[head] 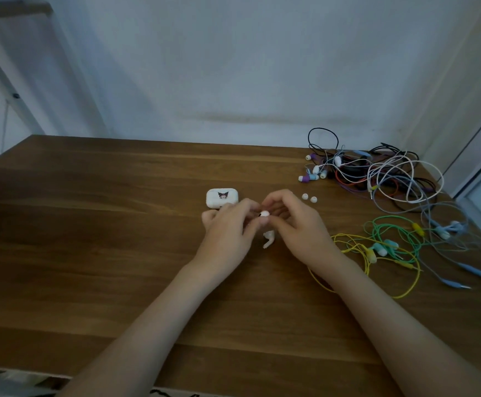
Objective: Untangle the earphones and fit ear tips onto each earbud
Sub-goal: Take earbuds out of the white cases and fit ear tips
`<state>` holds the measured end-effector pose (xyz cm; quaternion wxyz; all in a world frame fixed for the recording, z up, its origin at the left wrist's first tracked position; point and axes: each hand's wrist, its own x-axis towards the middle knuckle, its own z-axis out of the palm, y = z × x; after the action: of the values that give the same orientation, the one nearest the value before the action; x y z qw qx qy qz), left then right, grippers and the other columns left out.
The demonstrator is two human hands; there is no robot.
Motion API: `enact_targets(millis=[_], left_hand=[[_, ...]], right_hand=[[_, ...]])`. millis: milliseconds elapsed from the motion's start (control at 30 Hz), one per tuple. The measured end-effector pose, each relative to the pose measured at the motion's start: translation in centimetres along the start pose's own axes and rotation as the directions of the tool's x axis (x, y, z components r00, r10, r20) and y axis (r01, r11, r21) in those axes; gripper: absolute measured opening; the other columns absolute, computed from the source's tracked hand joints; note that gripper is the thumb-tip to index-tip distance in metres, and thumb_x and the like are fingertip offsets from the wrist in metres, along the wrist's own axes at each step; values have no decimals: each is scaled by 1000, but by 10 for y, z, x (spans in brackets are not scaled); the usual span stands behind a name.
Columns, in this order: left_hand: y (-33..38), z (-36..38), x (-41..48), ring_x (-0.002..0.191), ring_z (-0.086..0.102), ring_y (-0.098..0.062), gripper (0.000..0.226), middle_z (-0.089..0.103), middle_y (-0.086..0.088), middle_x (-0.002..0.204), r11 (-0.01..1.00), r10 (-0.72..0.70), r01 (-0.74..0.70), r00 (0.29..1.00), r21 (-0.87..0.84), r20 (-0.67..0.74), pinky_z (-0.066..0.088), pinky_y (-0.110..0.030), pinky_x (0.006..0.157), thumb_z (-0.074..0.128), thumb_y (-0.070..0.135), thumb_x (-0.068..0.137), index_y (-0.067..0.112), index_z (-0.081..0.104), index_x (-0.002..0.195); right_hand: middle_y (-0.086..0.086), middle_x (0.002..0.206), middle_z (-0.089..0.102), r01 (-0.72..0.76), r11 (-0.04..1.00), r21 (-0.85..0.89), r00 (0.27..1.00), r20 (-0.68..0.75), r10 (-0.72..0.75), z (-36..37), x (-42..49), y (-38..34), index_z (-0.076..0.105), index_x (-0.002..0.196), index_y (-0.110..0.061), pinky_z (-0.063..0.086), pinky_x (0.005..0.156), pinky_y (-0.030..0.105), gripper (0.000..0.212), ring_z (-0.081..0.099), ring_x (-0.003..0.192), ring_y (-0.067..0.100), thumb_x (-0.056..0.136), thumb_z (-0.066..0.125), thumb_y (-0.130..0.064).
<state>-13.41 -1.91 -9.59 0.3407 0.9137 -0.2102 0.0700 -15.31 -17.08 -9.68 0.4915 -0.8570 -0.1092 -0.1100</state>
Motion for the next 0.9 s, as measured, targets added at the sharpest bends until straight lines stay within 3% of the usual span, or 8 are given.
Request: enact_targets(millis=[167, 267, 367, 533, 600, 700, 800, 900], left_hand=[[9, 0, 14, 102, 57, -14, 19, 64, 14, 87, 983, -42, 54, 996, -174, 74, 41, -42, 98, 52, 31, 97, 28, 58, 115], [6, 4, 18, 97, 61, -10, 10, 67, 16, 81, 965, -60, 68, 997, -252, 39, 40, -47, 99, 52, 31, 97, 32, 60, 105], [3, 6, 18, 96, 61, -5, 9, 68, 16, 82, 958, -59, 63, 998, -280, 21, 41, -48, 99, 52, 31, 97, 35, 58, 103], [0, 6, 20, 111, 56, -18, 11, 68, 20, 84, 953, -99, 107, 994, -284, 42, 40, -48, 99, 50, 33, 98, 39, 50, 108], [0, 5, 20, 111, 55, -15, 12, 69, 18, 86, 954, -103, 112, 994, -280, 47, 39, -46, 101, 49, 33, 98, 37, 51, 109], [5, 4, 18, 110, 53, -6, 21, 68, 16, 91, 967, -107, 118, 993, -228, 57, 33, -36, 105, 47, 32, 99, 30, 56, 118], [5, 4, 16, 108, 56, -5, 22, 67, 19, 89, 963, -103, 115, 993, -244, 60, 36, -34, 103, 47, 29, 100, 29, 58, 118], [2, 3, 16, 96, 60, 3, 18, 70, 17, 87, 911, -108, 111, 994, -396, 30, 44, -21, 88, 49, 23, 99, 31, 61, 109]], right_hand=[[-12, 99, 57, -68, 996, -56, 996, -57, 64, -14, 8, 10, 52, 107, -23, 45, 79, 11, 21, 55, 94, -3, 92, 56, -10], [-9, 101, 52, -179, 931, -319, 976, -180, 125, -28, 13, 25, 55, 111, -20, 43, 84, 22, 18, 51, 98, 7, 95, 53, -14], [-8, 98, 47, -210, 825, -524, 977, -137, 162, -32, 13, 33, 59, 108, -18, 42, 89, 29, 15, 47, 101, 12, 93, 57, -18], [-6, 101, 51, -182, 770, -612, 983, -122, 135, -27, 13, 28, 58, 107, -20, 38, 91, 31, 13, 48, 102, 15, 95, 52, -22], [-6, 107, 53, -154, 748, -645, 988, -91, 125, -25, 14, 25, 55, 116, -22, 34, 93, 32, 20, 47, 106, 15, 97, 50, -23], [-9, 101, 49, -93, 717, -691, 995, -30, 99, -23, 13, 23, 56, 108, -24, 29, 88, 28, 13, 45, 103, 13, 97, 49, -20], [-10, 92, 48, -101, 811, -577, 995, -82, 66, -19, 12, 20, 55, 96, -23, 37, 87, 28, 7, 47, 94, 11, 94, 54, -16], [-10, 90, 57, -183, 963, -197, 972, -181, 148, -14, 10, 10, 58, 92, -20, 44, 76, 16, 7, 53, 86, 2, 93, 56, -13]])
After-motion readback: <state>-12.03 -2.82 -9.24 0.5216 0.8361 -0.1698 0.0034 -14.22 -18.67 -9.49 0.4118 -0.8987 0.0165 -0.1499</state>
